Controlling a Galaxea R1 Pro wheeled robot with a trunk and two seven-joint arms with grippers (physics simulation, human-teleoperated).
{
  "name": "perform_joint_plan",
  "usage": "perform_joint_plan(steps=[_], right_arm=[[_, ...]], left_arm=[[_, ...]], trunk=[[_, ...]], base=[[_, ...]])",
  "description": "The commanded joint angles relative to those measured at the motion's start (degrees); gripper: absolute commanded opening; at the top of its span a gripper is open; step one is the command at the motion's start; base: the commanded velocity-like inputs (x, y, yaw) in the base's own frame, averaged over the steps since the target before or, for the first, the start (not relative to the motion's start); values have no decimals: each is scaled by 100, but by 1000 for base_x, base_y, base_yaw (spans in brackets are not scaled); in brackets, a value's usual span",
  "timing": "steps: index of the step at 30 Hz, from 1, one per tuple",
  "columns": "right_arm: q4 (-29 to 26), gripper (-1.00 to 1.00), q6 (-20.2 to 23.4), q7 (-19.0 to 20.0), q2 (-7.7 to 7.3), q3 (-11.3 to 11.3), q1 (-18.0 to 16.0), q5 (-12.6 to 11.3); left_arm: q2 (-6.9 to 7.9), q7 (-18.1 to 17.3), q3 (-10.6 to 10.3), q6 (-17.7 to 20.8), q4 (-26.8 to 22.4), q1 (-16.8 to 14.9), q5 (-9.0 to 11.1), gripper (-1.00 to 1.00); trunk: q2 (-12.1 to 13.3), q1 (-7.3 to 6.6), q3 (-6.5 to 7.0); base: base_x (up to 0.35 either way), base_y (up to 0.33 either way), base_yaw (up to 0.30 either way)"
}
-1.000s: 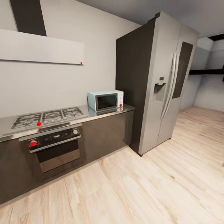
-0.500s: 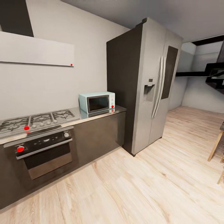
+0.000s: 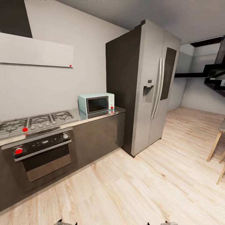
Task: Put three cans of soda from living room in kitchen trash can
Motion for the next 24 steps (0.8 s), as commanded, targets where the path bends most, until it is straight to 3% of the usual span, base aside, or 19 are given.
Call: perform_joint_plan(steps=[1,4,5,11,13,19,24], right_arm=[[-51,100,-1,-7,-41,-4,4,16],[-165,100,11,-22,-134,-20,11,49],[-205,100,17,-25,-170,-26,14,53],[-228,100,22,-34,-206,-64,16,33],[-224,100,24,-38,-208,-159,16,30],[-203,100,31,-21,-220,-806,17,34],[-20,100,30,-24,-215,-952,17,35]], left_arm=[[4,-15,2,-4,-22,0,-3,100],[46,-19,4,-31,8,0,-2,100],[127,-18,3,-54,39,3,2,100],[213,-17,1,-61,74,4,-7,100],[222,-13,-2,-61,95,2,-9,100],[230,-12,-7,-67,111,2,-2,100],[229,-15,-8,-67,115,3,-4,100]], trunk=[[0,0,6],[0,0,27],[0,0,35],[0,0,85],[0,0,103],[0,0,154],[0,0,197]], base=[[0,0,0],[0,0,0],[0,0,0],[0,0,-24],[0,0,-70],[0,0,-86],[0,0,-102]])
